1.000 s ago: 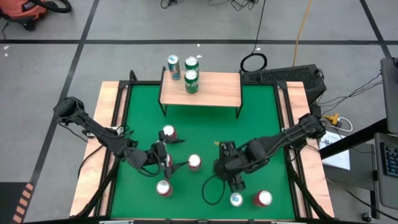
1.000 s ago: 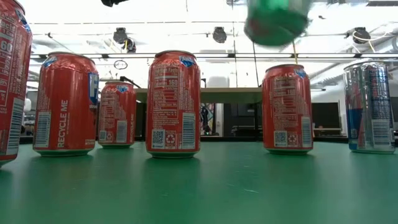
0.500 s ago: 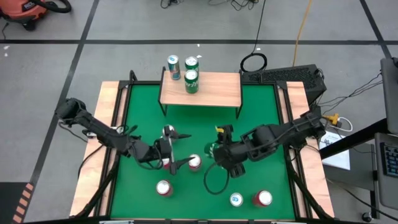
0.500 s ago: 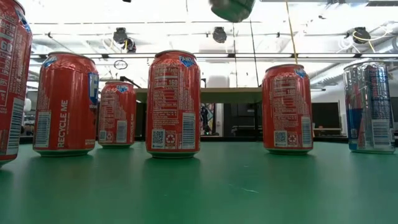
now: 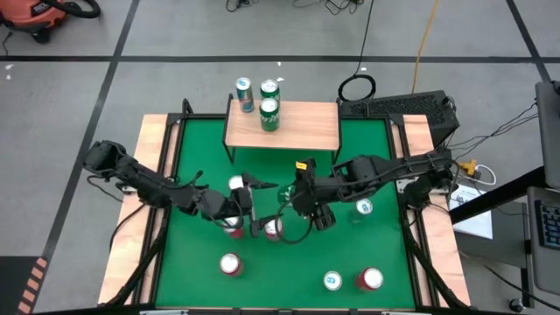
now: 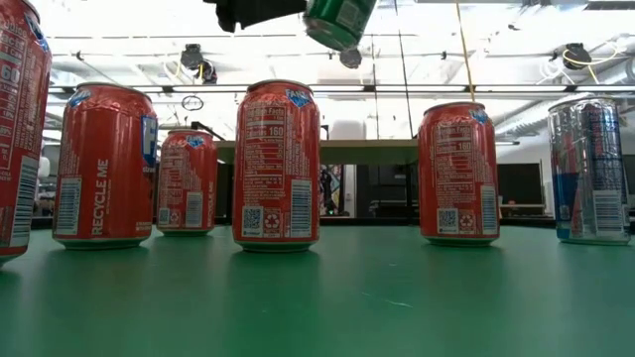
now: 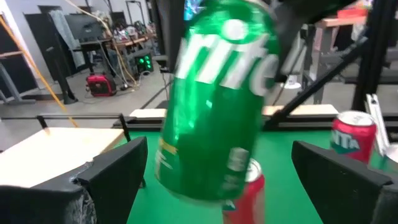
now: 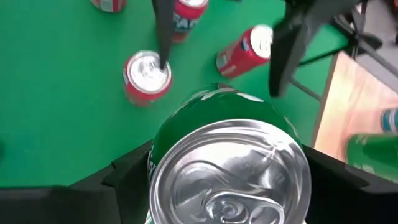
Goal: Place canned beverage on shelf
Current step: Put the green soda can on the shelf aligned with the other green soda can
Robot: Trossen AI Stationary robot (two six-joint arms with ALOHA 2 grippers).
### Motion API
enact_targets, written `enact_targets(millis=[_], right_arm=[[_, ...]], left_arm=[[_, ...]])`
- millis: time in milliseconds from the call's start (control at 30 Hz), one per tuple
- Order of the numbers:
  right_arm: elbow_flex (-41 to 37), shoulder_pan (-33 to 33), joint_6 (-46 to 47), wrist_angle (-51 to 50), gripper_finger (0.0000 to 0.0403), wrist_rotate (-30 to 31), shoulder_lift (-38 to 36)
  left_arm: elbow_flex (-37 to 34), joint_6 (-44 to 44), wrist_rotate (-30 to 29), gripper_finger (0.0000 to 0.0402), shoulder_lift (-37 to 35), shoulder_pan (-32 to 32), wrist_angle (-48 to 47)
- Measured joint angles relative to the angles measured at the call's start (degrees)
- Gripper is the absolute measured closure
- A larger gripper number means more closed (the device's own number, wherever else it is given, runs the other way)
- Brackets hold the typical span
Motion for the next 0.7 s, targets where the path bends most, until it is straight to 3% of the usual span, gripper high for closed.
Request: enact_targets(millis=[133, 400, 567, 700], right_arm=[[0.0, -1.0, -2.25, 0.43, 0.0109, -0.42, 0.0], [0.0, -2.85, -8.01, 3.39, 0.011, -3.33, 0.0], [-0.02, -3.64, -10.29, 3.82, 0.011, -3.87, 0.0], [-0.11, -3.65, -11.89, 4.34, 0.011, -3.83, 0.01]], left_arm=[[0.0, 0.41, 1.23, 0.0008, 0.06, 2.03, 0.0], [0.0, -0.05, 14.64, 0.0008, 0.06, 6.4, -1.57], [0.01, -0.52, 12.86, 0.0011, 0.06, 6.35, -2.81], [0.02, -1.56, 12.17, 0.0036, 0.06, 6.38, -4.15]])
